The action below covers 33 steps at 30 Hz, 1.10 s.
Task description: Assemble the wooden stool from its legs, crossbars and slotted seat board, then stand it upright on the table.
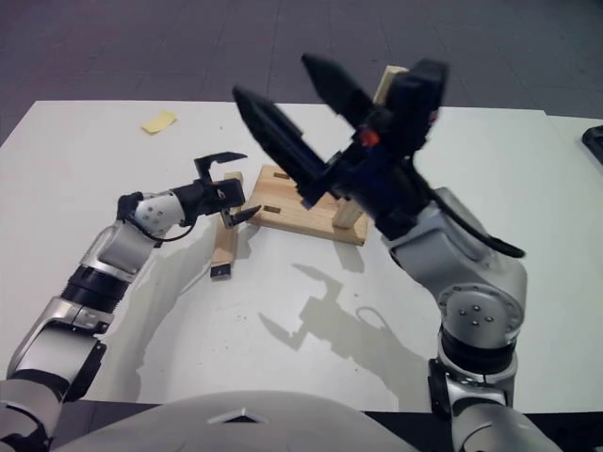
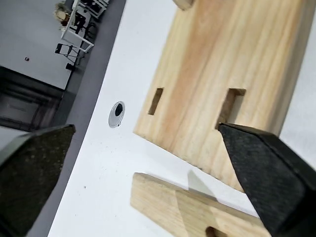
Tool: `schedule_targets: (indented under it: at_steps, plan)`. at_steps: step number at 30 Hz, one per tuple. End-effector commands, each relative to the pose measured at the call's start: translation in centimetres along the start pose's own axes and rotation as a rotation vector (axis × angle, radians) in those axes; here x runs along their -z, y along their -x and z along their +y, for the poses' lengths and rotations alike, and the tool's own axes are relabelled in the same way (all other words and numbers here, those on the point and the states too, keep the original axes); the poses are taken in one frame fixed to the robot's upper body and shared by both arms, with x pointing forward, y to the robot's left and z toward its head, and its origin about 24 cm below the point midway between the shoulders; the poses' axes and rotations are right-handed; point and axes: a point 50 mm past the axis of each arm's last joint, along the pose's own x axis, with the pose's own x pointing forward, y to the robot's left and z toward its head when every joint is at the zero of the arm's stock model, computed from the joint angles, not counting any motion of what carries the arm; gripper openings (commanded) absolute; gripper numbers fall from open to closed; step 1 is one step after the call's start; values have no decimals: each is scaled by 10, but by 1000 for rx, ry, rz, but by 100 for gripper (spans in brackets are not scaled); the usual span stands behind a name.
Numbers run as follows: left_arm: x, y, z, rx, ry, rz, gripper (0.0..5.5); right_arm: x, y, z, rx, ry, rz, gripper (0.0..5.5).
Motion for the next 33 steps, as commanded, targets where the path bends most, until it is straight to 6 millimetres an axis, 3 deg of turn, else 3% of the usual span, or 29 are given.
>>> schedule_targets:
  at_steps: [1,3,5,9,14,26,33]
  plan:
    - [-18,49,70,-429,354,-140,540,50,-15,-12,53,-3,320,536]
    - [-24,61,82,-566,472,-215,540,64,-19,-22,84,-12,415,536]
    - [-30,63,80,-634,526,-245,540,78,-21,-34,109,-3,522,536]
    - [-32,58,64,-708,611,-250,540,95,-24,-60,186,33,683,536]
    - [-28,53,43,-756,681,-219,540,102,-22,-73,172,-12,782,536]
    - [-22,52,24,-821,726,-169,540,101,-25,-77,102,-8,835,536]
    - [-21,43,15,-812,764,-151,540,121,-34,-76,101,9,895,536]
